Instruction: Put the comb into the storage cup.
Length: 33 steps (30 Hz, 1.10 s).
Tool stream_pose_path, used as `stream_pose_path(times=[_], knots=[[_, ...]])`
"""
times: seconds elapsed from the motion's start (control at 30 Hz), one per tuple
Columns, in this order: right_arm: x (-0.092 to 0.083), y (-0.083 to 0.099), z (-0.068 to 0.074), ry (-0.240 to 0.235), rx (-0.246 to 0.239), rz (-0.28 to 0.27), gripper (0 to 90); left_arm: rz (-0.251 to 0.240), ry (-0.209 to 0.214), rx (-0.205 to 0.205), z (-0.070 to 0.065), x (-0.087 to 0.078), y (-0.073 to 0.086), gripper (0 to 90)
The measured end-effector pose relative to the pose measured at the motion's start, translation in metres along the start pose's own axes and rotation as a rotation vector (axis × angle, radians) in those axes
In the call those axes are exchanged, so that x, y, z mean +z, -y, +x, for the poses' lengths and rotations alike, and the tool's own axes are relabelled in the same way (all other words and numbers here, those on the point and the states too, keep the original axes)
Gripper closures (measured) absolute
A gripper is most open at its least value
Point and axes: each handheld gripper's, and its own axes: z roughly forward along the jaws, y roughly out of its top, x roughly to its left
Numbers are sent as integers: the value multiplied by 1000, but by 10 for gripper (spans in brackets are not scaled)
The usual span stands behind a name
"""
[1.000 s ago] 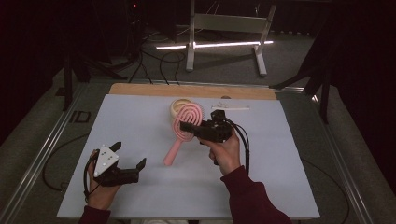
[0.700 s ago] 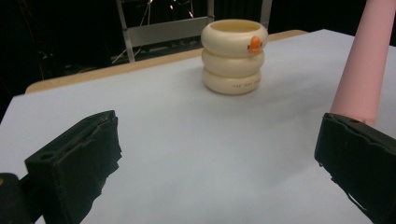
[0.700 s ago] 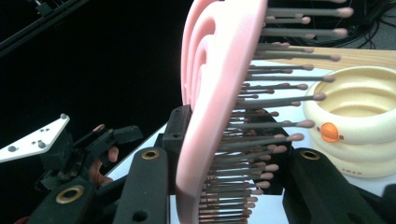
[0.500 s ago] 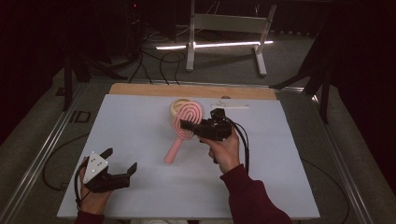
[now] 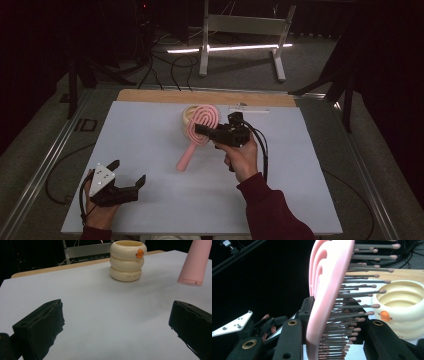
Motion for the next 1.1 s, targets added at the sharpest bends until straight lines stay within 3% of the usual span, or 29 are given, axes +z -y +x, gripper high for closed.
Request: stream_pose_path(times=[0.5, 0.7, 1.1], knots=[[3, -12, 1, 37, -24, -8, 630, -1, -3, -3, -2, 2, 2, 8], [5, -15, 0, 22, -12, -13, 631, -3, -8, 0, -1, 1, 2, 8], [6, -24, -3, 42, -25, -16, 630, -14, -31, 13, -3, 0, 1, 10]])
